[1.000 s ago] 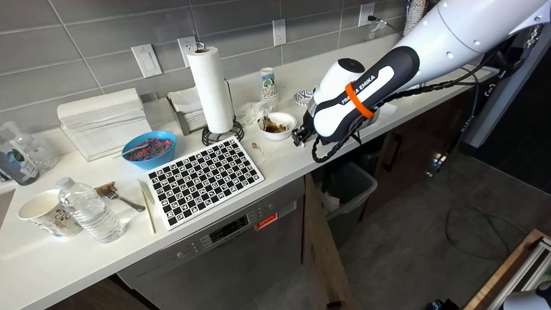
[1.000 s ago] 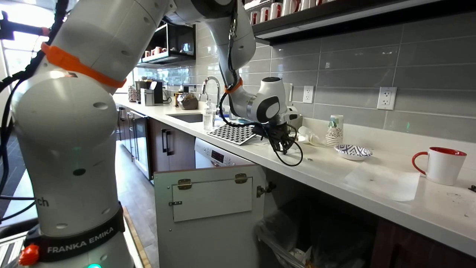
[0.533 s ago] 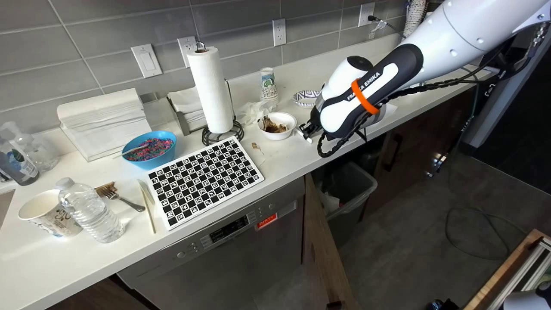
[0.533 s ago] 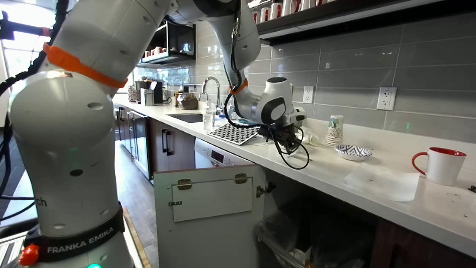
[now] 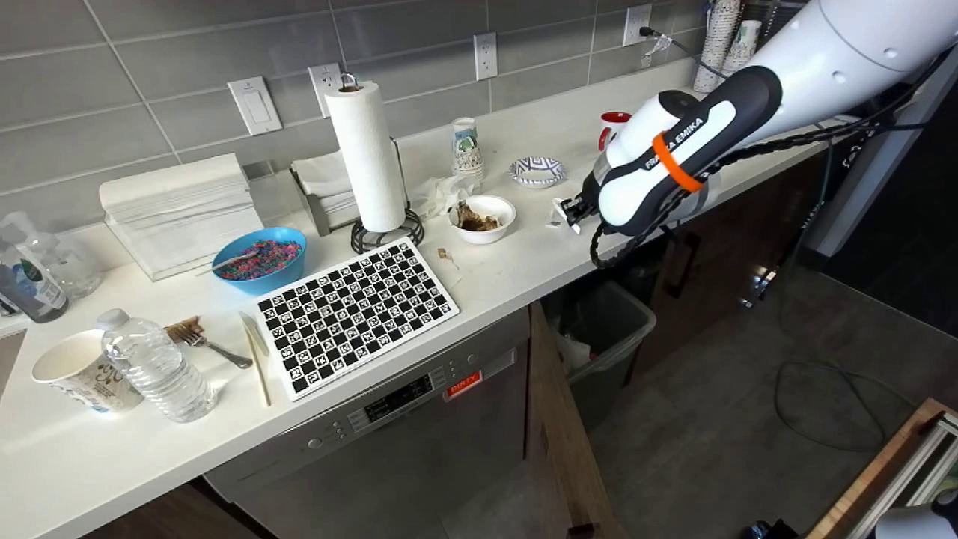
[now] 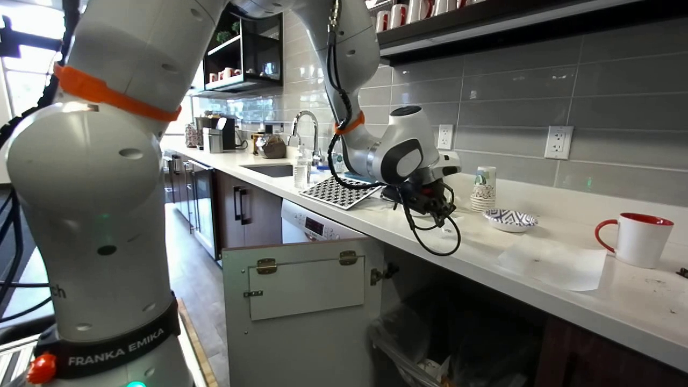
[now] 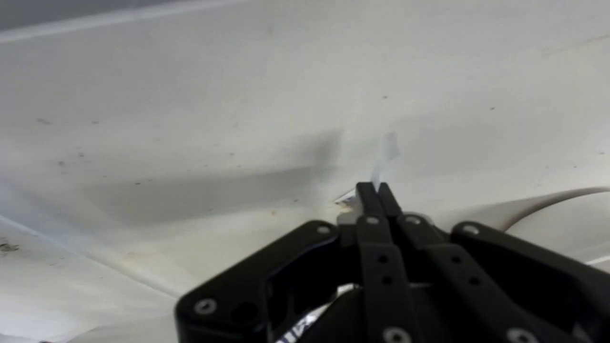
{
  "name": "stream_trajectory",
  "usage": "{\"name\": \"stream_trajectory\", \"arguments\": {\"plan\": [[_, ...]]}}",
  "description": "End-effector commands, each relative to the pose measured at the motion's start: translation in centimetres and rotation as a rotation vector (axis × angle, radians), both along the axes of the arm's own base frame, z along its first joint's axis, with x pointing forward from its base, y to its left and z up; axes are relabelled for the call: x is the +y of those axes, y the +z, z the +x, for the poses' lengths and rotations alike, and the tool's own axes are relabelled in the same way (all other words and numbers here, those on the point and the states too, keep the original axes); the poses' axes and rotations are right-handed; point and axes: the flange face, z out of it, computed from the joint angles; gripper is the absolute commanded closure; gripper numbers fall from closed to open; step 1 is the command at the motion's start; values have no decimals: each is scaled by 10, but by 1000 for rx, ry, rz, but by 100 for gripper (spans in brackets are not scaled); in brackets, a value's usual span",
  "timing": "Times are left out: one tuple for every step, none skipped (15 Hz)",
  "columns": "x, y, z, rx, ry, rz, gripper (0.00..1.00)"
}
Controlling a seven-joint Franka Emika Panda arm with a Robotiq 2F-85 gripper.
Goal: Put the white wrapper in the bin
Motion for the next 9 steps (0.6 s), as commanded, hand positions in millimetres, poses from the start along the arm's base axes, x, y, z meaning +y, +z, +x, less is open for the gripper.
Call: {"name": "stream_trajectory", "arguments": {"plan": [[-15, 27, -40, -45, -42, -17, 100], [-19, 33, -49, -39, -38, -27, 100], [-23, 37, -56, -15, -35, -37, 100], [-26, 40, -65, 26, -25, -50, 100], [-29, 43, -71, 53, -15, -62, 100], [-30, 44, -80, 108, 3, -78, 100], [-31, 46, -86, 163, 21, -99, 100], [-27, 49, -93, 228, 54, -118, 100], [-21, 52, -100, 285, 82, -126, 100]]}}
